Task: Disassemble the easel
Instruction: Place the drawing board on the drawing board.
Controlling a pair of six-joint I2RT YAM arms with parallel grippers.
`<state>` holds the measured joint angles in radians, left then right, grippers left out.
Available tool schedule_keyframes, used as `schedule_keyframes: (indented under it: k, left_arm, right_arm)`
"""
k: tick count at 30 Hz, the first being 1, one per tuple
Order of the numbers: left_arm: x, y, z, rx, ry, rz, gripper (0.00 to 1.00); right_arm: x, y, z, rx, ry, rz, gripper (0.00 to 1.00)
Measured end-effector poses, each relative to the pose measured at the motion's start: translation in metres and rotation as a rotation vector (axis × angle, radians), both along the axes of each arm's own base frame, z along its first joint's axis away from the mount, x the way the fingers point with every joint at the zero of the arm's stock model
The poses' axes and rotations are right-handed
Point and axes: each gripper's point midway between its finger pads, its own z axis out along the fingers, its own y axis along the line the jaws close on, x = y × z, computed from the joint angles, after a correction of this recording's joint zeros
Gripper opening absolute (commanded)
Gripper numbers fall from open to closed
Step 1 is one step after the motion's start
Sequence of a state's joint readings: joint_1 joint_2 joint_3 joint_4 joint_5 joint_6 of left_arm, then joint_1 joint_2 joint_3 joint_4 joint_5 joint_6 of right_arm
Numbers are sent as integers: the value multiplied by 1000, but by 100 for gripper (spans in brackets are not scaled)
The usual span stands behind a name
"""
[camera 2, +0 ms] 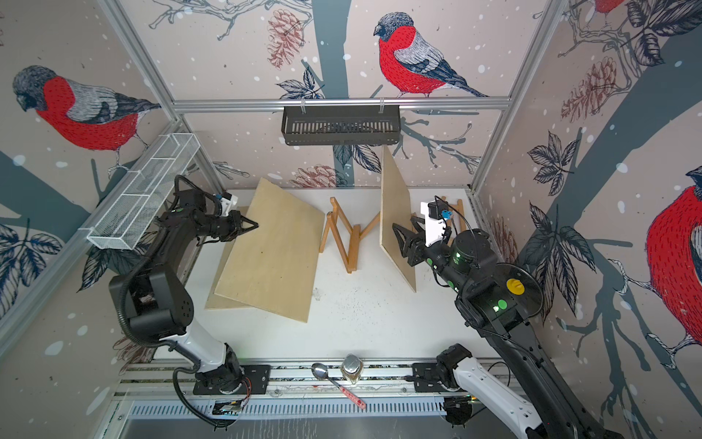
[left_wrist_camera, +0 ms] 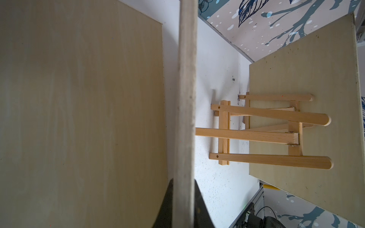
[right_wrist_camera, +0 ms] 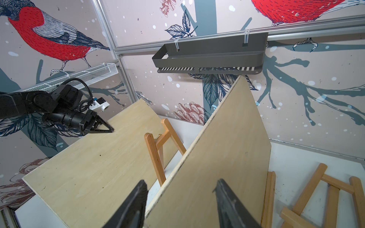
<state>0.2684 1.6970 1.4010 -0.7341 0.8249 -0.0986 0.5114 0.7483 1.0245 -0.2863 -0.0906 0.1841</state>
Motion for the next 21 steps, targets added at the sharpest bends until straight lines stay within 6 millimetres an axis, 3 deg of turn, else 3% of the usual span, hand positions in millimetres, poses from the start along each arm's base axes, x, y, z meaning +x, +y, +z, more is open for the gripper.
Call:
schedule_keyframes:
  k: [21]
  left_arm:
    - [30, 30, -64, -76, 42, 14, 0]
  right_arm:
    - [5, 1, -6, -11, 5, -7, 57]
